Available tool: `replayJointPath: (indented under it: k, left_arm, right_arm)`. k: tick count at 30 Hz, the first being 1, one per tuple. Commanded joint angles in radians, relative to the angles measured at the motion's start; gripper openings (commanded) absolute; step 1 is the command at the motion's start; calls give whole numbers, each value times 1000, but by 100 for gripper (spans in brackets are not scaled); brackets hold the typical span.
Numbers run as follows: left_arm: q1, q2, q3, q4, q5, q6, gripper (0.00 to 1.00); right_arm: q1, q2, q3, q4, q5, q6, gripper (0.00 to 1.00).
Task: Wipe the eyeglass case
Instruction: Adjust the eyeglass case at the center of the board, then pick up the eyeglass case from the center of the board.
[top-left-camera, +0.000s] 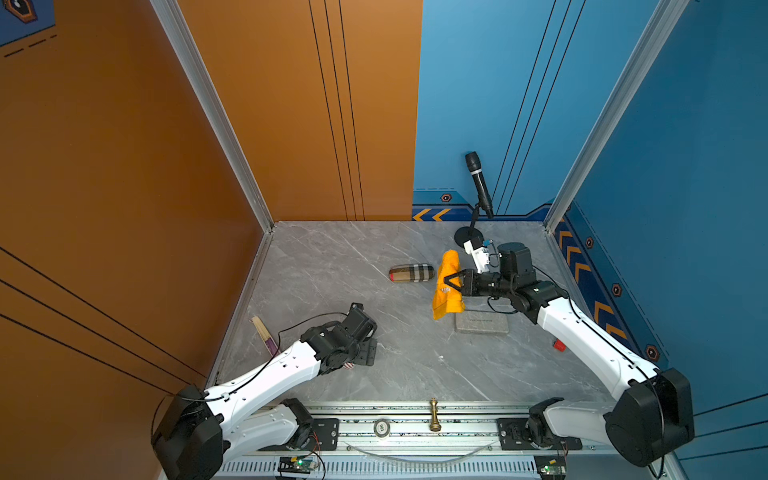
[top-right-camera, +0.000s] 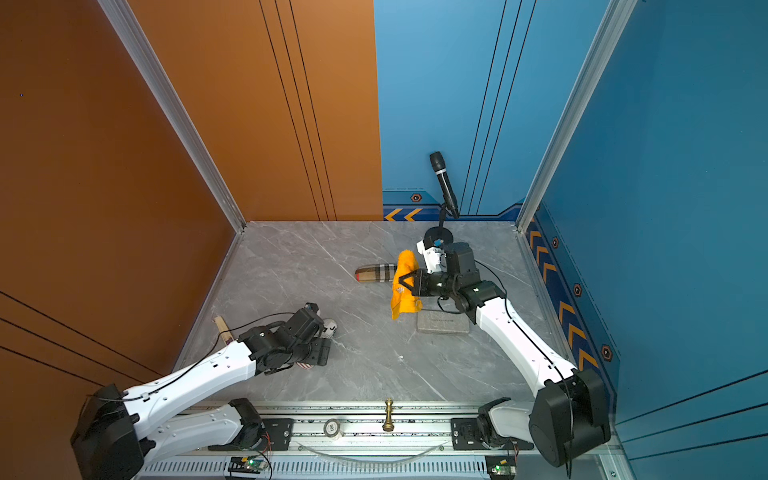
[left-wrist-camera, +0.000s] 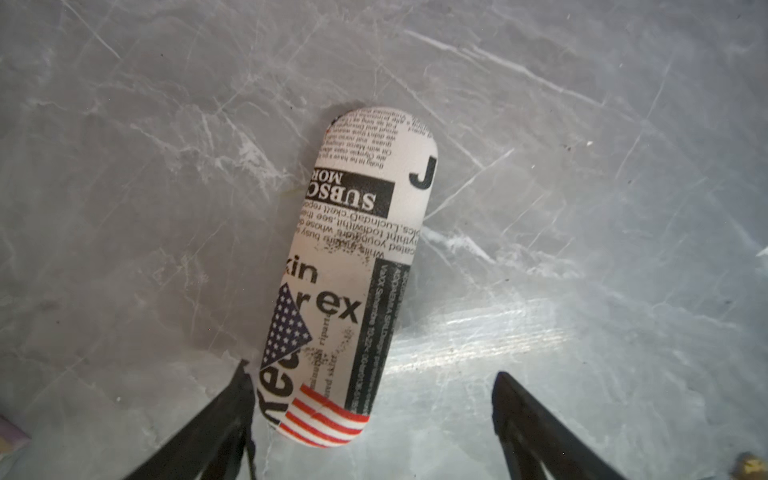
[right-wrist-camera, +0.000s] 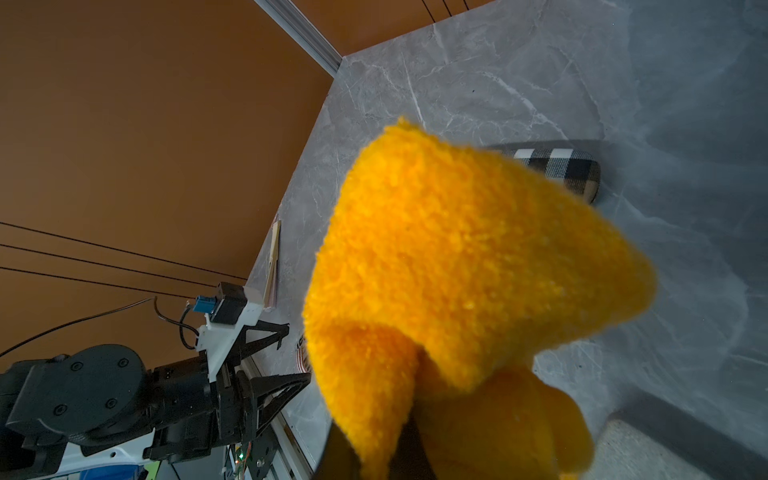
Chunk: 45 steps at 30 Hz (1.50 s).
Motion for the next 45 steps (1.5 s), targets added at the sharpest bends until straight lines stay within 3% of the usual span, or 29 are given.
replayJointPath:
  k: [1, 12, 22, 23, 29, 40, 45]
  left_arm:
    - [31, -12, -51, 34, 21, 59, 90]
    - [60, 130, -45, 78, 93, 84, 89]
    - [25, 160, -61, 78, 28, 42, 87]
    - [25, 158, -62, 78, 19, 38, 82]
    - [22, 168, -58, 80, 25, 44, 76]
    - [-7, 242, -42, 79, 9, 25, 76]
    - [-11, 257, -34, 79, -11, 22, 61]
  right_arm:
    - [18, 19, 39, -31, 21, -33, 0]
    - [51, 44, 52, -30, 34, -35, 0]
    - [51, 58, 71, -37, 31, -47, 0]
    - [51, 60, 71, -38, 28, -47, 0]
    - [52, 56, 64, -42, 32, -52, 0]
    - [46, 50, 46, -34, 38, -54, 0]
    - [36, 54, 42, -31, 34, -53, 0]
